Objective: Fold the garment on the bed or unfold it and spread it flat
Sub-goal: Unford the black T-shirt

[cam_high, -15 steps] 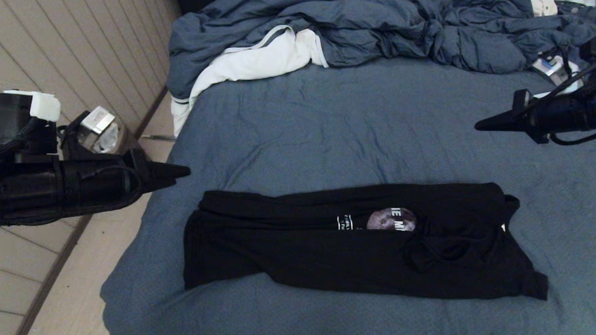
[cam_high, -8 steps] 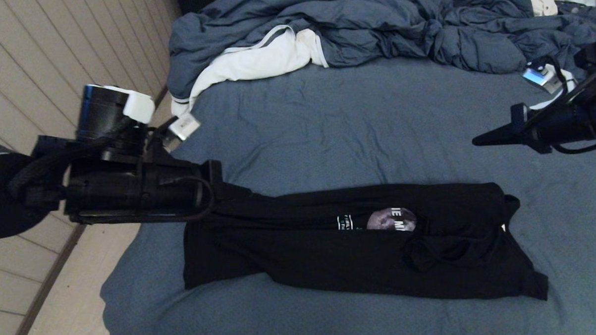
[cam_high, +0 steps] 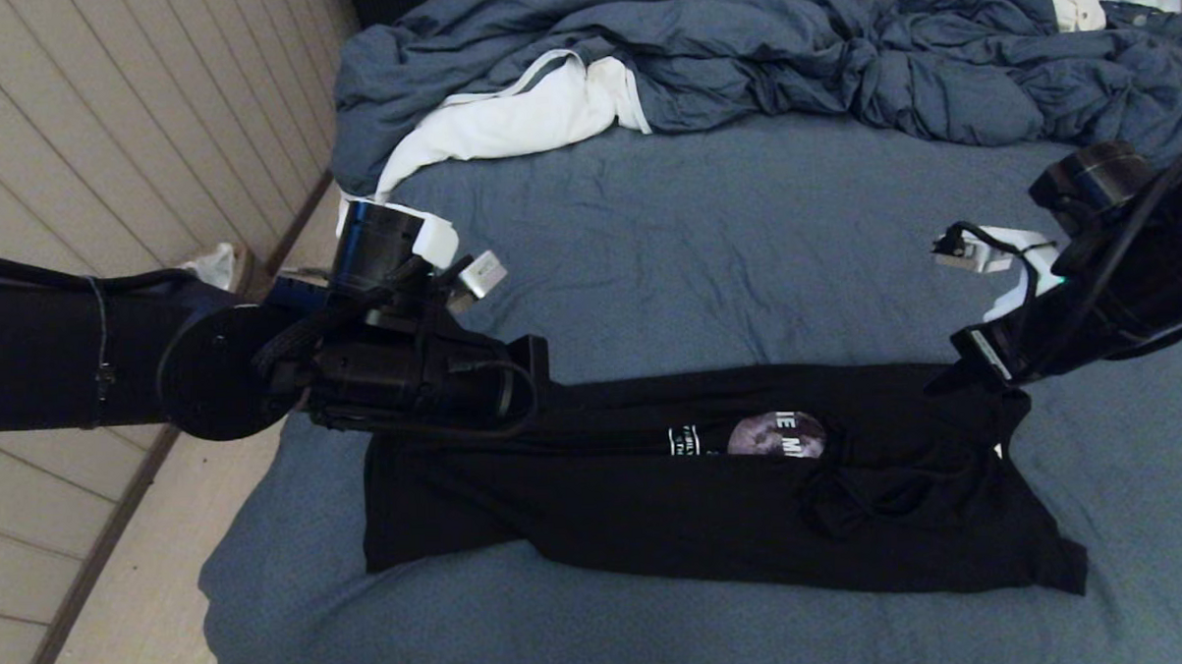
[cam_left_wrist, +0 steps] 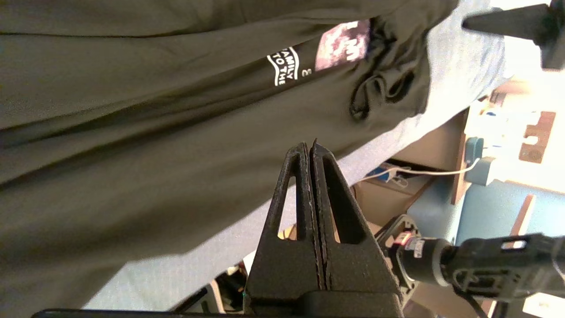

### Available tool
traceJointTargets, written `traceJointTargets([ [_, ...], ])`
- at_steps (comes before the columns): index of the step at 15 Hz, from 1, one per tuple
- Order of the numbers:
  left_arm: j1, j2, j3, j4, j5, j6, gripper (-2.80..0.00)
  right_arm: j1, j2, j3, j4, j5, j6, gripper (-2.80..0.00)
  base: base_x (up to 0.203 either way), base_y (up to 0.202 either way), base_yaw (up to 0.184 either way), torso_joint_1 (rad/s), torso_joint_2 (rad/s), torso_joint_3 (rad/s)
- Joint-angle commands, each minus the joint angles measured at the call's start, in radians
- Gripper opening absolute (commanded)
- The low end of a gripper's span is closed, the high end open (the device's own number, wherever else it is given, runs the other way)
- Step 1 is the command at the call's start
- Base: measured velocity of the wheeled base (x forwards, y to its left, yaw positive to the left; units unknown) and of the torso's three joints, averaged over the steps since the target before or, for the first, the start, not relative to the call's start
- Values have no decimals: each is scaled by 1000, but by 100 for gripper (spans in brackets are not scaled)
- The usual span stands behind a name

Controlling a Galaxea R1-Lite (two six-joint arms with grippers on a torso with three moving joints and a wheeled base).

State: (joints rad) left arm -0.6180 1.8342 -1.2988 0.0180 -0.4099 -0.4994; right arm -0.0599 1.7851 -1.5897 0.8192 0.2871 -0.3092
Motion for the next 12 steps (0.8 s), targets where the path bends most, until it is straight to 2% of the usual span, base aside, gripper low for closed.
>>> traceJointTargets([
  [1, -5, 53, -19, 0, -3, -1, -280, 42, -48, 53, 2, -25, 0, 0, 0, 0, 0, 0, 0, 0],
  [5, -5, 76, -37, 2, -4, -1, -280, 146, -81, 141, -76, -116, -18, 0, 0, 0, 0, 0, 0, 0],
  [9, -18, 111, -36, 0, -4, -2, -280, 171, -79, 237, -86, -161, -49, 0, 0, 0, 0, 0, 0, 0],
  [12, -19, 120, -37, 0, -6, -4, -280, 140, -77, 263, -89, -167, -48, 0, 0, 0, 0, 0, 0, 0],
])
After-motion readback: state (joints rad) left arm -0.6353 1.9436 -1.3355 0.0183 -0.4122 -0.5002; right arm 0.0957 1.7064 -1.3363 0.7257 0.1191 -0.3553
